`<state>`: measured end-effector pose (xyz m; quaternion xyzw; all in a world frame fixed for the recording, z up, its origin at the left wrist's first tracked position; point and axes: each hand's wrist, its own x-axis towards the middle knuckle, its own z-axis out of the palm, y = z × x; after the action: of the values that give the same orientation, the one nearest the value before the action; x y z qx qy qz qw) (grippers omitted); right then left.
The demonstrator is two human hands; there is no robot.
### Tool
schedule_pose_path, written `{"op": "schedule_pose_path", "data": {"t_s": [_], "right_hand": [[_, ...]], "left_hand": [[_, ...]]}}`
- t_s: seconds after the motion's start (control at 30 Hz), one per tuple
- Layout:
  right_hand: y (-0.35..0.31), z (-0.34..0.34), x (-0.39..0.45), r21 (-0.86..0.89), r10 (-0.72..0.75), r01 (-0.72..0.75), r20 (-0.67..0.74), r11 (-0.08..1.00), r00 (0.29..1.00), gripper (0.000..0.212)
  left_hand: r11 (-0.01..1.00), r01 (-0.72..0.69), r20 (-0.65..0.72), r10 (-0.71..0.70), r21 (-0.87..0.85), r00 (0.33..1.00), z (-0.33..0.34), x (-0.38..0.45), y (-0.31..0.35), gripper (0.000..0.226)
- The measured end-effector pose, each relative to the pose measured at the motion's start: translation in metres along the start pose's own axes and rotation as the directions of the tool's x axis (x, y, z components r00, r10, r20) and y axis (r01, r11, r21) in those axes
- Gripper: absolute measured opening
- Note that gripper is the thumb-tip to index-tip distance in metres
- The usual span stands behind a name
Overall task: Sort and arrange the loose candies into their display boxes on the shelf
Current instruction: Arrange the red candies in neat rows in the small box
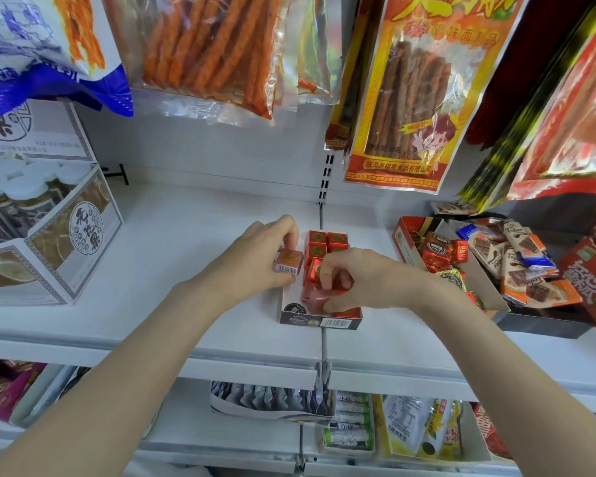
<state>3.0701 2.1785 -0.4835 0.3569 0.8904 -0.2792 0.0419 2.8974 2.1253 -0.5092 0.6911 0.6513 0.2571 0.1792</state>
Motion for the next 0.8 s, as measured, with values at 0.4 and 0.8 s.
{"op": "schedule_pose_path", "data": {"t_s": [0.4, 0.8], "right_hand": [[0.007, 0.002, 0.006, 0.066, -0.041, 0.061, -0.267, 0.996, 0.963, 0.015], [0.002, 0.009, 0.01, -0.17, -0.153, 0.108, -0.276, 0.98, 0.949, 0.024]], "left_hand": [[0.999, -0.044, 0.01, 0.044, 0.023, 0.999, 0.001, 0.0, -0.005, 0.033], [1.0, -0.028, -0.004, 0.028, 0.013, 1.0, 0.001, 0.0, -0.013, 0.03]]}}
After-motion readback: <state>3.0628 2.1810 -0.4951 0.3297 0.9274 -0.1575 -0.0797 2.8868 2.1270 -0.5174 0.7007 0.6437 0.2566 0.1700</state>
